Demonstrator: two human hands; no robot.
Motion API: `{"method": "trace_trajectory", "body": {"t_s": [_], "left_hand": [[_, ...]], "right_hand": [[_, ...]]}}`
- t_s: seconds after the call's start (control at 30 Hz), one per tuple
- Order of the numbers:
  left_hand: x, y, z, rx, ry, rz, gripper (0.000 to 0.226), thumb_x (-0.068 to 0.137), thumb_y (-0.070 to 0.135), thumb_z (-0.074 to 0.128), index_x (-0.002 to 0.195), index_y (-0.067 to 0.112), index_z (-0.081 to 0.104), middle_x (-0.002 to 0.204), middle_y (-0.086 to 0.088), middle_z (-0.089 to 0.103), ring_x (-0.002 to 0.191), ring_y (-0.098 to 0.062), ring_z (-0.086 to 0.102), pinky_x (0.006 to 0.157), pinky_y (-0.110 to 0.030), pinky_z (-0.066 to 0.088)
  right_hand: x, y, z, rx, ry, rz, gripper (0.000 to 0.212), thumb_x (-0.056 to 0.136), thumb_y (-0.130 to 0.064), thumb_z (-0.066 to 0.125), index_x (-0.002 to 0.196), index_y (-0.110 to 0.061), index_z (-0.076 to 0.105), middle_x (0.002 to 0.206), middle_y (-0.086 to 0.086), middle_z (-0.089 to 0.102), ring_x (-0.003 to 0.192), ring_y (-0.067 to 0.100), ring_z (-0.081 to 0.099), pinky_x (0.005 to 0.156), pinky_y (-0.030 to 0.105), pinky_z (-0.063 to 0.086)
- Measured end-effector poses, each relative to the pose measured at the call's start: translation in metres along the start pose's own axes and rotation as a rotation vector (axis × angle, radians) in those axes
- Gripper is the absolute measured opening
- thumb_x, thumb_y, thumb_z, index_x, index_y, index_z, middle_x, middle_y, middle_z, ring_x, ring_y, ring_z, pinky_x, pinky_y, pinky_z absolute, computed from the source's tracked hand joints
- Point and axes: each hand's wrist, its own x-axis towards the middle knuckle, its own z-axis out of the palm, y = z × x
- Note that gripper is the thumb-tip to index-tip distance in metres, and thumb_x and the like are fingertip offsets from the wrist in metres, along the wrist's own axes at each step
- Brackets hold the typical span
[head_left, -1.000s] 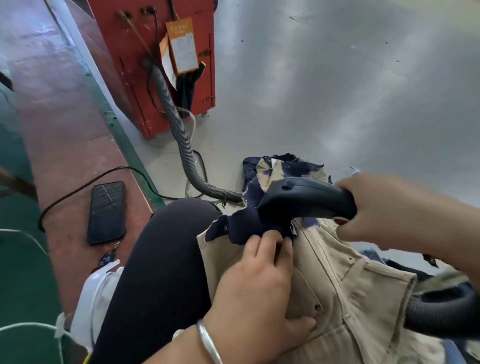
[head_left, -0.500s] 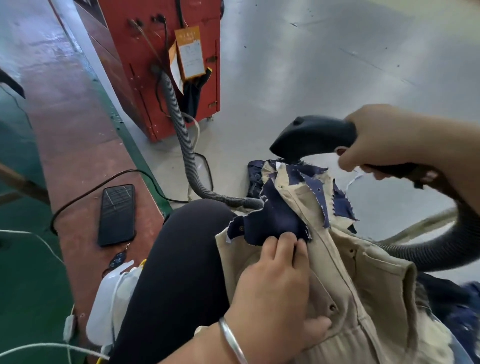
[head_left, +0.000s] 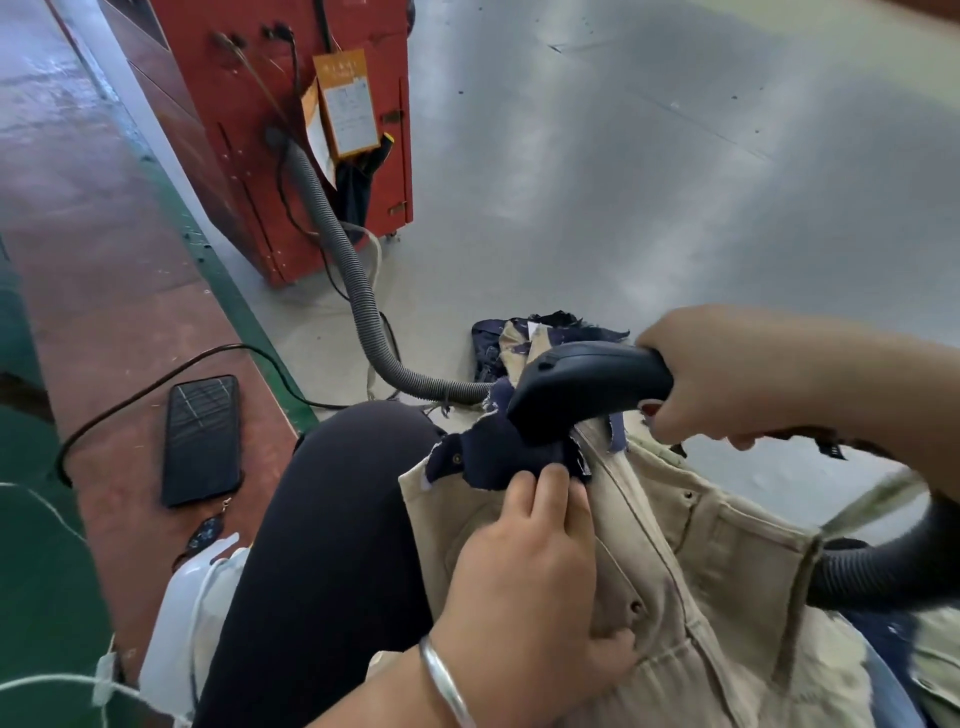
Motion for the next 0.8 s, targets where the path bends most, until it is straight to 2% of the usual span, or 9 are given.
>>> {"method": "trace_trajectory", "body": {"t_s": [0.1, 0.23, 0.3, 0.47, 0.57, 0.63, 0.7, 0.77, 0.8], "left_hand": [[0.000, 0.000, -0.001, 0.018, -0.006, -0.005, 0.095, 0.068, 0.065, 0.053, 0.139, 0.006, 0.032, 0.130, -0.002, 0.030, 0.115, -0.020, 0.034, 0.081, -0.031, 0.051], [-0.001, 0.001, -0.001, 0.012, -0.032, -0.007, 0.095, 0.069, 0.067, 0.051, 0.141, 0.007, 0.031, 0.134, -0.003, 0.027, 0.120, -0.021, 0.031, 0.087, -0.030, 0.049], [-0.003, -0.001, -0.001, 0.028, -0.013, -0.030, 0.094, 0.064, 0.069, 0.052, 0.135, 0.009, 0.044, 0.130, -0.003, 0.040, 0.114, -0.020, 0.044, 0.080, -0.026, 0.052], [-0.007, 0.005, -0.011, 0.053, -0.052, -0.090, 0.089, 0.050, 0.072, 0.064, 0.117, 0.013, 0.067, 0.106, 0.002, 0.063, 0.086, -0.013, 0.062, 0.054, -0.017, 0.053], [0.004, 0.015, -0.017, 0.080, -0.058, -0.174, 0.070, 0.053, 0.055, 0.078, 0.110, 0.014, 0.071, 0.095, 0.003, 0.067, 0.067, -0.009, 0.062, 0.041, -0.016, 0.047], [0.013, 0.020, -0.024, 0.110, -0.087, -0.215, 0.058, 0.058, 0.048, 0.079, 0.105, 0.015, 0.072, 0.087, 0.005, 0.066, 0.063, -0.008, 0.060, 0.040, -0.016, 0.043], [0.022, 0.025, -0.026, 0.167, -0.142, -0.211, 0.062, 0.073, 0.048, 0.070, 0.120, 0.008, 0.062, 0.105, -0.006, 0.063, 0.082, -0.015, 0.060, 0.049, -0.021, 0.044], [0.031, 0.033, -0.008, 0.207, -0.113, -0.136, 0.076, 0.091, 0.045, 0.053, 0.143, -0.004, 0.026, 0.141, -0.027, 0.033, 0.115, -0.031, 0.042, 0.069, -0.032, 0.047], [0.033, 0.034, -0.003, 0.190, -0.116, -0.090, 0.084, 0.093, 0.048, 0.049, 0.145, -0.006, 0.012, 0.147, -0.031, 0.017, 0.125, -0.036, 0.029, 0.079, -0.037, 0.046]], "right_hand": [[0.022, -0.017, -0.006, -0.007, -0.006, 0.003, 0.015, 0.069, -0.011, 0.070, 0.083, -0.012, 0.064, 0.047, 0.003, 0.065, 0.033, 0.017, 0.059, 0.038, 0.020, 0.045], [0.050, -0.037, -0.014, -0.027, 0.035, 0.005, 0.018, 0.073, -0.007, 0.067, 0.088, 0.002, 0.070, 0.048, 0.012, 0.066, 0.032, 0.018, 0.056, 0.034, 0.019, 0.042], [0.056, -0.032, -0.023, 0.016, 0.096, 0.021, 0.016, 0.076, -0.004, 0.068, 0.090, 0.004, 0.069, 0.043, 0.009, 0.061, 0.029, 0.018, 0.054, 0.034, 0.020, 0.042], [0.024, 0.003, -0.045, 0.097, 0.254, 0.003, 0.015, 0.071, -0.009, 0.073, 0.080, -0.011, 0.061, 0.045, 0.009, 0.064, 0.034, 0.024, 0.061, 0.040, 0.035, 0.054], [-0.009, 0.026, -0.043, 0.125, 0.325, 0.008, 0.015, 0.060, -0.018, 0.072, 0.068, -0.019, 0.059, 0.042, 0.008, 0.061, 0.032, 0.026, 0.060, 0.039, 0.045, 0.055], [-0.027, 0.035, -0.039, 0.156, 0.328, 0.028, 0.020, 0.054, -0.022, 0.070, 0.072, -0.026, 0.063, 0.041, 0.009, 0.060, 0.032, 0.028, 0.059, 0.040, 0.054, 0.055], [-0.040, 0.042, -0.035, 0.178, 0.326, 0.040, 0.032, 0.052, -0.022, 0.070, 0.078, -0.039, 0.063, 0.042, 0.011, 0.060, 0.032, 0.031, 0.059, 0.040, 0.057, 0.054], [-0.046, 0.046, -0.032, 0.204, 0.316, 0.043, 0.034, 0.052, -0.022, 0.073, 0.079, -0.039, 0.063, 0.042, 0.012, 0.060, 0.032, 0.033, 0.059, 0.039, 0.057, 0.053], [-0.048, 0.048, -0.030, 0.217, 0.309, 0.044, 0.033, 0.053, -0.023, 0.075, 0.079, -0.039, 0.063, 0.041, 0.011, 0.060, 0.032, 0.033, 0.058, 0.038, 0.057, 0.053]]}}
